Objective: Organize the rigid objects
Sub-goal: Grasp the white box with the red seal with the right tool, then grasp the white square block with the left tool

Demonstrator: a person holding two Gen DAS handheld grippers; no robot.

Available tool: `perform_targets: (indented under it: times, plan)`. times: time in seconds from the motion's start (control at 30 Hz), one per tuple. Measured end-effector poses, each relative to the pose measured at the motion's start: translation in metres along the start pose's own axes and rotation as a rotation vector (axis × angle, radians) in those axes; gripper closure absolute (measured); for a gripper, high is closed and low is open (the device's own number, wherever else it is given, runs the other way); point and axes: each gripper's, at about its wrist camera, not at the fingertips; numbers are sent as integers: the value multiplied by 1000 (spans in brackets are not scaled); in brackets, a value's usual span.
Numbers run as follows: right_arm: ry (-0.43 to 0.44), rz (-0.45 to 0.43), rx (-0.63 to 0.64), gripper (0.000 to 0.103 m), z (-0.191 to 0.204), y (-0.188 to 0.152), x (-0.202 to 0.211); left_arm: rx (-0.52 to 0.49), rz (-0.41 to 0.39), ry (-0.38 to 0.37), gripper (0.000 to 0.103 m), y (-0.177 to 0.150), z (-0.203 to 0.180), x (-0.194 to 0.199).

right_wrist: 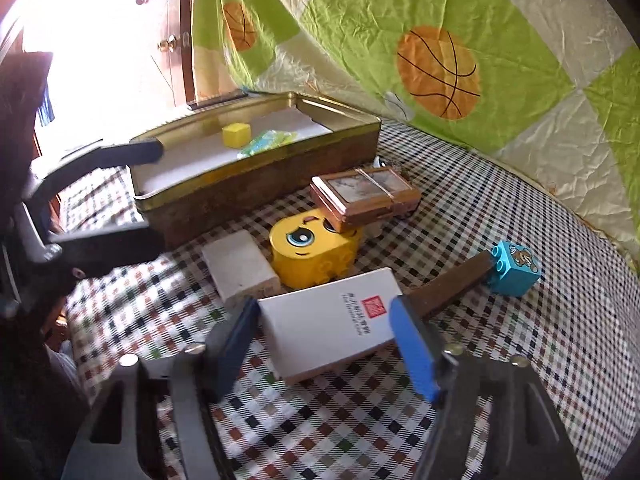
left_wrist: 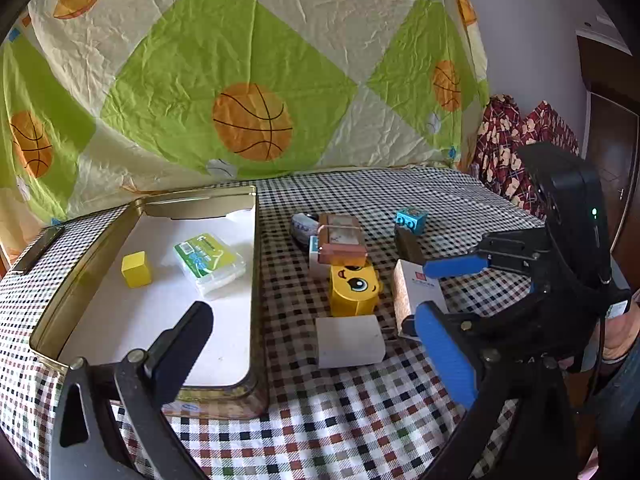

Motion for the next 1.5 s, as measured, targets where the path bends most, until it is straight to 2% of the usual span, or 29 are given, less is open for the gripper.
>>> perform_targets:
  times: [0.13, 0.2, 0.33, 0.5, 0.77, 0.87, 0.97, 1.03, 1.1, 1.17, 1.23, 1.3, 1.43, 1.5]
  plan:
    - [-17, 0, -21, 36, -2, 1, -2, -17, 11, -11, 1, -1, -10, -3]
    - [-13, 14, -48, 24, -8, 2, -4, -26, 15, -11, 1, -2, -13, -4]
    - [-55, 34, -24, 17, -11, 5, -11, -24, 22, -12, 1, -2, -15, -6]
    - [-76, 64, 42, 15, -6, 6, -20, -22, 34, -20, 1, -3, -17, -10]
    - [-73, 48, 5, 18, -7, 2, -15, -37, 38, -14, 1, -3, -21, -10]
    - [-93, 10, -2, 18, -5, 0, -7, -25, 15, -13, 1, -2, -23, -5]
    - [-111, -31, -59, 18, -11, -2, 4, -24, -15, -10, 1, -1, -25, 2]
    - [-154, -59, -106, 18, -18, -3, 10, -48, -6, -26, 1, 2, -31, 0]
    - [-182, -78, -146, 18, -26, -2, 14, -75, 18, -31, 3, 3, -39, -6]
    - [-195, -86, -166, 18, -29, -1, 16, -96, 59, -52, 11, 4, -45, -15]
    - [-202, -93, -167, 18, -29, 0, 17, -110, 95, -64, 14, 4, -50, -23]
    - [-207, -99, -167, 18, -29, 0, 18, -114, 131, -83, 24, 6, -51, -31]
    - [-203, -104, -180, 18, -33, -1, 21, -112, 188, -111, 30, 7, -53, -45]
    - [-202, -108, -183, 18, -33, -1, 22, -109, 197, -103, 34, 7, -54, -49]
Point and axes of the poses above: each gripper's, at about its wrist camera, not at the fingertips, and x roughly against the way its jaws point, z to its left, y to its top, and after that the axes turned 13 degrees about -x, right-handed
